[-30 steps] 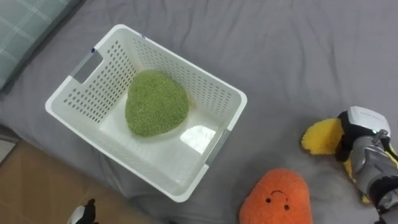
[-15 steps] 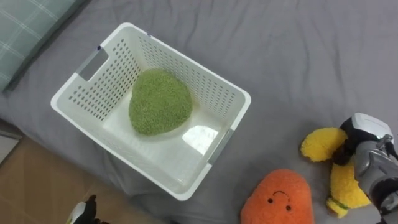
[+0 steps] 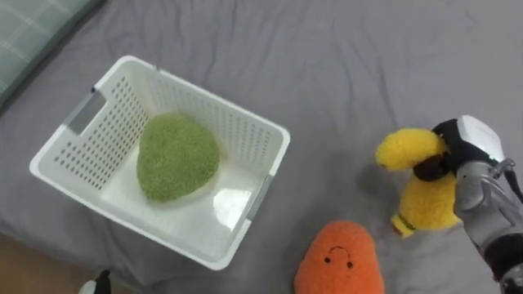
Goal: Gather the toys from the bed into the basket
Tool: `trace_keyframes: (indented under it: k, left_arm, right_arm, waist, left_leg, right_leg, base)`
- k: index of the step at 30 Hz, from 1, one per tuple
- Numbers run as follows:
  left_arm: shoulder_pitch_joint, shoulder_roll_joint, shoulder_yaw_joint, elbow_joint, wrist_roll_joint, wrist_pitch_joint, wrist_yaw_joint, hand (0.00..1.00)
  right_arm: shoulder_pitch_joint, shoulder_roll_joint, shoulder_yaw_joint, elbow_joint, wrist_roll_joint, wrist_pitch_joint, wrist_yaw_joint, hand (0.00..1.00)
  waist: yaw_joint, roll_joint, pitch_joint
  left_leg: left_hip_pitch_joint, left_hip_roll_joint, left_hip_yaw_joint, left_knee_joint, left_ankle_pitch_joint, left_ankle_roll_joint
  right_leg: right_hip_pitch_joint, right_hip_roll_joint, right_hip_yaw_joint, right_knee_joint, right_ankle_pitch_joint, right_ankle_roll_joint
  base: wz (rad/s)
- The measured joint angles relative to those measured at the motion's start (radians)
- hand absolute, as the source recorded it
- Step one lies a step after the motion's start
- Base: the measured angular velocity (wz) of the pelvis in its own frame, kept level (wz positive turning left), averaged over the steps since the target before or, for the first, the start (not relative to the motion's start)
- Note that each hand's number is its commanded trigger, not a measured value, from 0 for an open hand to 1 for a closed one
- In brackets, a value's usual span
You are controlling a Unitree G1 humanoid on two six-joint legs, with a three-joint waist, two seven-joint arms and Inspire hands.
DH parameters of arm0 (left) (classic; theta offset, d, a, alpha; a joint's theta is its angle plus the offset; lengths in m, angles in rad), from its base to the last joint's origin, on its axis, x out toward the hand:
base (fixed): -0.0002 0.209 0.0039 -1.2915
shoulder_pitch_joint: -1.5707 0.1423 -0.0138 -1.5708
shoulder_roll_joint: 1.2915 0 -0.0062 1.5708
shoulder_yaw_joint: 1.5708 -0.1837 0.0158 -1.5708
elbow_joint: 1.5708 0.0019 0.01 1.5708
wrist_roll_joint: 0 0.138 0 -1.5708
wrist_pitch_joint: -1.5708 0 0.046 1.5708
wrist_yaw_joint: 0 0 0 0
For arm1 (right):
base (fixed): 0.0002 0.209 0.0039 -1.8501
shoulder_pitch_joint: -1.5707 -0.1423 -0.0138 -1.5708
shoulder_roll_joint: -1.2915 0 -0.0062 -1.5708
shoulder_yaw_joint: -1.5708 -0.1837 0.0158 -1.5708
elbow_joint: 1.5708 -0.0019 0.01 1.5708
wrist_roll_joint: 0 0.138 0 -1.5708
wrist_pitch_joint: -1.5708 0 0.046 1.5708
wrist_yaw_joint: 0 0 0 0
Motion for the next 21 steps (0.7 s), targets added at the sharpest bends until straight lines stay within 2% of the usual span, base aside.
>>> trace_keyframes:
  k: [1,2,3,4,6,11,15,18,21]
  left_arm:
    - [0.007,-0.002,0.012,0.001,-0.006,0.004,0.000,0.00]
    - [0.010,-0.005,0.020,0.002,-0.005,0.008,0.001,0.00]
    - [0.018,-0.012,0.050,0.004,-0.002,0.010,0.001,0.00]
    - [0.029,-0.020,0.071,0.005,-0.004,0.011,0.004,0.00]
    - [0.046,-0.029,0.088,0.002,-0.005,0.019,0.013,0.00]
    - [0.059,-0.035,0.088,-0.005,-0.010,0.029,0.033,0.00]
    - [0.074,-0.055,0.092,-0.011,-0.026,0.030,0.044,0.00]
    - [0.083,-0.077,0.129,-0.020,0.007,0.037,0.043,0.00]
    - [0.083,-0.081,0.128,-0.028,0.025,0.045,0.035,0.00]
  right_arm:
    - [0.022,0.000,-0.008,-0.067,-0.009,0.000,0.003,1.00]
    - [0.036,0.001,-0.013,-0.101,-0.020,0.002,0.005,1.00]
    - [0.072,0.003,-0.025,-0.178,-0.042,0.010,0.011,1.00]
    - [0.098,0.011,-0.036,-0.241,-0.062,0.011,0.019,1.00]
    - [0.125,0.024,-0.046,-0.317,-0.059,0.017,0.021,1.00]
    - [0.136,0.024,-0.046,-0.437,-0.062,0.020,0.048,1.00]
    - [0.136,0.032,-0.049,-0.561,-0.064,0.021,0.080,1.00]
    - [0.137,0.069,-0.060,-0.648,-0.071,0.021,0.109,1.00]
    - [0.137,0.106,-0.065,-0.692,-0.074,0.022,0.136,1.00]
  waist:
    - [-0.014,-0.003,-0.0070]
    - [-0.021,-0.004,-0.0073]
    - [-0.025,-0.009,-0.0129]
    - [-0.026,-0.010,-0.0139]
    - [-0.029,-0.009,-0.0147]
    - [-0.032,-0.001,-0.0170]
    - [-0.033,0.022,-0.0236]
    - [-0.031,0.029,-0.0218]
    - [-0.027,0.032,-0.0190]
  left_leg:
    - [0.011,0.000,0.001,-0.005,0.000,0.001]
    - [0.020,0.000,0.002,-0.005,0.000,0.001]
    - [0.037,0.001,0.008,-0.011,0.000,0.001]
    - [0.060,0.003,0.018,-0.018,0.000,0.001]
    - [0.084,0.005,0.025,-0.025,-0.001,0.001]
    - [0.113,0.010,0.027,-0.027,-0.003,-0.001]
    - [0.141,0.010,0.031,-0.030,-0.002,-0.001]
    - [0.164,0.012,0.026,-0.039,-0.003,-0.002]
    - [0.174,0.011,0.024,-0.039,-0.004,-0.002]
  right_leg:
    - [0.007,0.000,0.002,0.001,0.000,0.000]
    - [0.016,0.000,0.004,0.001,0.000,0.000]
    - [0.029,0.002,0.013,0.002,0.000,0.000]
    - [0.044,0.005,0.026,0.001,0.000,0.000]
    - [0.068,0.006,0.028,-0.002,0.000,0.001]
    - [0.095,0.011,0.035,-0.007,0.001,-0.002]
    - [0.118,0.012,0.038,-0.010,0.001,-0.002]
    - [0.142,0.015,0.040,-0.014,0.000,0.000]
    - [0.155,0.014,0.036,-0.015,0.000,0.000]
  base:
    - [-0.16]
    - [-0.09]
    - [-0.16]
    - [-0.19]
    - [-0.15]
    - [-0.03]
    - [0.00]
    - [0.00]
    - [0.03]
